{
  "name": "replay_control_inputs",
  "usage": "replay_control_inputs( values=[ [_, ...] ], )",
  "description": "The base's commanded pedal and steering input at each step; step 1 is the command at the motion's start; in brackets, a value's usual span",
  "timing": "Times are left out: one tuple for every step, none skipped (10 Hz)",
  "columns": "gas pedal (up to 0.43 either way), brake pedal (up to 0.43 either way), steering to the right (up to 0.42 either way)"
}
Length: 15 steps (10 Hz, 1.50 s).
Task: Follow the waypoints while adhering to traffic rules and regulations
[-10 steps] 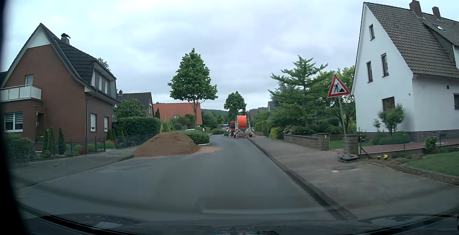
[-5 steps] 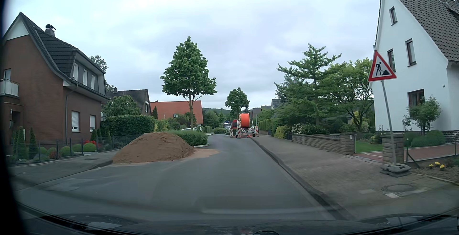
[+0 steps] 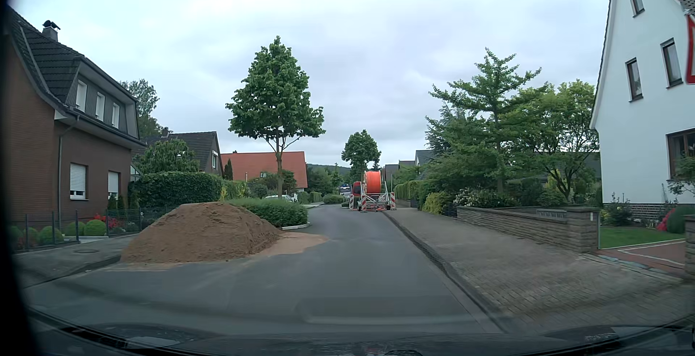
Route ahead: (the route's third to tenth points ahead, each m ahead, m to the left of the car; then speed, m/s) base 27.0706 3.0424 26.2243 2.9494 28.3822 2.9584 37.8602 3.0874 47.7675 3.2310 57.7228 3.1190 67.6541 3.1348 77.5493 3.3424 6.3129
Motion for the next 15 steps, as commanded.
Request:
replay_control_inputs(
  values=[
    [0.098,0.000,-0.005],
    [0.087,0.000,-0.004],
    [0.087,0.000,-0.004],
    [0.087,0.000,-0.004],
    [0.087,0.000,-0.004],
    [0.087,0.000,-0.004],
    [0.079,0.000,-0.002],
    [0.067,0.000,-0.002],
    [0.059,0.000,-0.002],
    [0.039,0.000,-0.002],
    [0.039,0.000,-0.002],
    [0.039,0.000,-0.002],
    [0.047,0.000,-0.003],
    [0.047,0.000,-0.004],
    [0.059,0.000,-0.007]
  ],
)
